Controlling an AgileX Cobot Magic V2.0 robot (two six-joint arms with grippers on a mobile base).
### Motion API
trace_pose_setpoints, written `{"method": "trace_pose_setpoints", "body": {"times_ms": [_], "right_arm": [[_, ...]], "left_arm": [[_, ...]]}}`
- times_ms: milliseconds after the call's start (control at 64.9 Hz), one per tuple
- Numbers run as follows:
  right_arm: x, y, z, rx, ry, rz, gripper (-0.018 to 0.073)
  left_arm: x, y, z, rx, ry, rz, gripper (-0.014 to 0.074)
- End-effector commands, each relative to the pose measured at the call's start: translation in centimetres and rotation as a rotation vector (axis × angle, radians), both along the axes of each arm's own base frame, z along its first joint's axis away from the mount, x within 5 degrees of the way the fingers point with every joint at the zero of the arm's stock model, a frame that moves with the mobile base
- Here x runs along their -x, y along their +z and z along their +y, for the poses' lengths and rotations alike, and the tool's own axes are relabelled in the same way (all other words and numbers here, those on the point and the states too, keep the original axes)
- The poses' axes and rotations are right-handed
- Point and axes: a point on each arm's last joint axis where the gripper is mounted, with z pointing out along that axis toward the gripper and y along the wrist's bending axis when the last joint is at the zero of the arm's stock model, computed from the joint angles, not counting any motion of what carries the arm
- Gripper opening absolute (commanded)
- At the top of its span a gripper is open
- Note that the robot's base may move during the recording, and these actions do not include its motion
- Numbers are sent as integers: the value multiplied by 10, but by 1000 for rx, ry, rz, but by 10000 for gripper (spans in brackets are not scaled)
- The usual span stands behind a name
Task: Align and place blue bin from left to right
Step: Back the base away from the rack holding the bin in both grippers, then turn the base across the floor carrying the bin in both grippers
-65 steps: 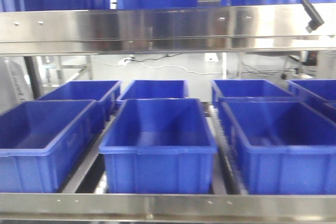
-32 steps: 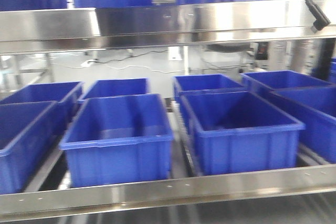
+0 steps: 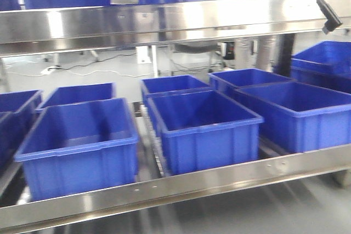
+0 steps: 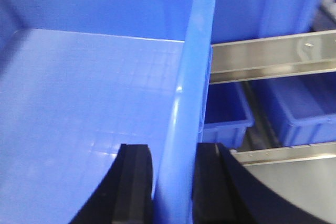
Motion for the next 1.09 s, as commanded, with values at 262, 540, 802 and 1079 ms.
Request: {"method": "trace_pose_setpoints", "body": {"times_ms": [262, 540, 802, 1079], "right_arm": [[8, 25, -2, -1, 34, -168, -78], [8, 25, -2, -1, 34, -168, -78], [8, 25, -2, -1, 34, -168, -78], [8, 25, -2, -1, 34, -168, -78]], "left_arm": [[7, 20, 0, 20, -24, -123, -16], [7, 20, 0, 20, -24, -123, -16], [7, 20, 0, 20, -24, -123, -16], [7, 20, 0, 20, -24, -123, -16]]}}
